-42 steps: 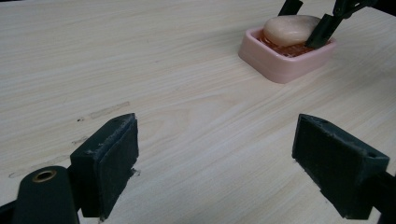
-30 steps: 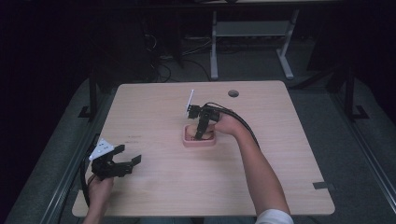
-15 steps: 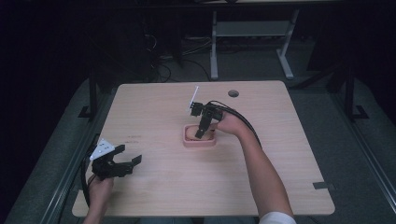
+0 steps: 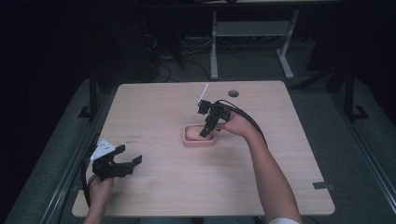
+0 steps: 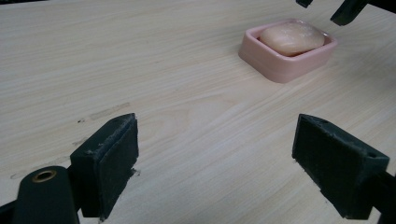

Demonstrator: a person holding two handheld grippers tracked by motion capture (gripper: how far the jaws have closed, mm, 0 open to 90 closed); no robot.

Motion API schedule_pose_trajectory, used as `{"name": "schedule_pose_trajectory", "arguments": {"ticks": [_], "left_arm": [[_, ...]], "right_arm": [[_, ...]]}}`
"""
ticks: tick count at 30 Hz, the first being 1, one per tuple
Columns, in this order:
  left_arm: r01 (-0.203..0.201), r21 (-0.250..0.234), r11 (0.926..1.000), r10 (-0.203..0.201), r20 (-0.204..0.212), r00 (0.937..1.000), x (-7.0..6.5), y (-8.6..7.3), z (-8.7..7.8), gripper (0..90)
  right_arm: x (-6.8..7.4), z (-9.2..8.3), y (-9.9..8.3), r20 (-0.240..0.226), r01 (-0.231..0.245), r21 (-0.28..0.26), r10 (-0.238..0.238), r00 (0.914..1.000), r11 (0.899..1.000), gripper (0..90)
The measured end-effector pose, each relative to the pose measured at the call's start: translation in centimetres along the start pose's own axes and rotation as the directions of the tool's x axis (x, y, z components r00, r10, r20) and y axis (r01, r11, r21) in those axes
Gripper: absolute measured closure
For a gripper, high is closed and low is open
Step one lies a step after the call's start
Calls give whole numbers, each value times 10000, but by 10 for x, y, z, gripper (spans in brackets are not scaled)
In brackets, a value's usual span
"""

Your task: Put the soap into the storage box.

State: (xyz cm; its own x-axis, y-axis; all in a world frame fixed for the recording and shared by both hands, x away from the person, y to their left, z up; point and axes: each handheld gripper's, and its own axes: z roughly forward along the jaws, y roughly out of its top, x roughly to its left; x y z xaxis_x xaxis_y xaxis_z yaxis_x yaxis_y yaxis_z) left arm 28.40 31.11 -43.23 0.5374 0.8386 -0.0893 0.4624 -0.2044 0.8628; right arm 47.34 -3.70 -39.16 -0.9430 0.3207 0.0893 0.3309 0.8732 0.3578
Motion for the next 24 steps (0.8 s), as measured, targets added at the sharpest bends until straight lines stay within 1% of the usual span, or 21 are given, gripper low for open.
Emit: {"name": "schedule_pose_trajectory", "arguments": {"ticks": [3,5,8,11,19,21,24], "left_arm": [[-61,68,10000,61,-36,10000,1,0,0,142],[-26,32,10000,26,-53,10000,1,0,0,143],[-133,130,9998,134,-40,9999,1,0,0,142],[-31,25,10000,31,-17,10000,0,0,1,142],[-60,71,10000,61,-42,10000,0,0,1,142],[-61,103,9999,62,-41,10000,0,0,1,142],[-62,67,10000,62,-49,10000,0,0,1,142]], "right_arm": [[-1,-3,-2,-6,-60,-109,60,10000,9999,246],[-1,-5,-4,1,-86,-161,86,10000,9998,246],[0,-7,-6,30,-109,-249,110,9999,9996,246],[0,-9,-9,13,-136,-270,136,9999,9995,246],[0,-13,-18,16,-238,-326,239,9997,9992,246],[0,-14,-20,54,-333,-400,336,9994,9986,246],[0,-17,-22,94,-357,-465,362,9993,9983,246]]}}
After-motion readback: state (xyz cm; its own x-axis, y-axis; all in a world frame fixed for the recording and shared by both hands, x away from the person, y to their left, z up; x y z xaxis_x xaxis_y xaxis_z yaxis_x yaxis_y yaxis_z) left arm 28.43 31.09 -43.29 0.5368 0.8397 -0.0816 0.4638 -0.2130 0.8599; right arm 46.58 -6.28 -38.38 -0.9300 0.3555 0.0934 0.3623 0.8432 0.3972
